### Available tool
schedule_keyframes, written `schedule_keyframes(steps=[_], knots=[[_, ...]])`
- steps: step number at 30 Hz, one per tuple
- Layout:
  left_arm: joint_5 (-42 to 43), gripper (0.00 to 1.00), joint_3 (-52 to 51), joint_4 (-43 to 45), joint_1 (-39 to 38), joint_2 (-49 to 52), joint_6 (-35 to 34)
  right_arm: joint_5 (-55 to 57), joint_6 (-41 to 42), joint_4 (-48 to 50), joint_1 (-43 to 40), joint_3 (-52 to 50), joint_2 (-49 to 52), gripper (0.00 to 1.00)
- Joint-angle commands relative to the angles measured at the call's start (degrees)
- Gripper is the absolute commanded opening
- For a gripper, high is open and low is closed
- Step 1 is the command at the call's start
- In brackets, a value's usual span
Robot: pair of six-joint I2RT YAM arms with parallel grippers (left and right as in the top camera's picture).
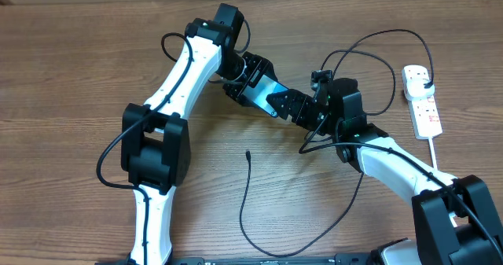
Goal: Plug charger to phone and switch on socket
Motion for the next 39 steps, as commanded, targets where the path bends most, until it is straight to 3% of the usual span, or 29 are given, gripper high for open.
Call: schedule_keyframes(steps=[1,9,36,39], knots=[[2.7,0.04,2.1,0.0,-1.2,0.2,-0.6,1.6,-0.3,0.3,0.4,0.7,-0.1,0.75],[2.5,0.04,2.1,1.8,-3.0,0.2,-0.9,2.4,-0.1,0.2,0.4,0.7,-0.1,0.57],[-5.2,0.04,2.1,7.0,-6.6,0.2,-5.4,8.0,0.2,-2.3,0.4,0.7,-0.1,0.42],[-5.2,0.04,2.1,7.4,-6.9,0.2,-6.0,8.0,0.2,-2.3,0.4,0.7,-0.1,0.34]])
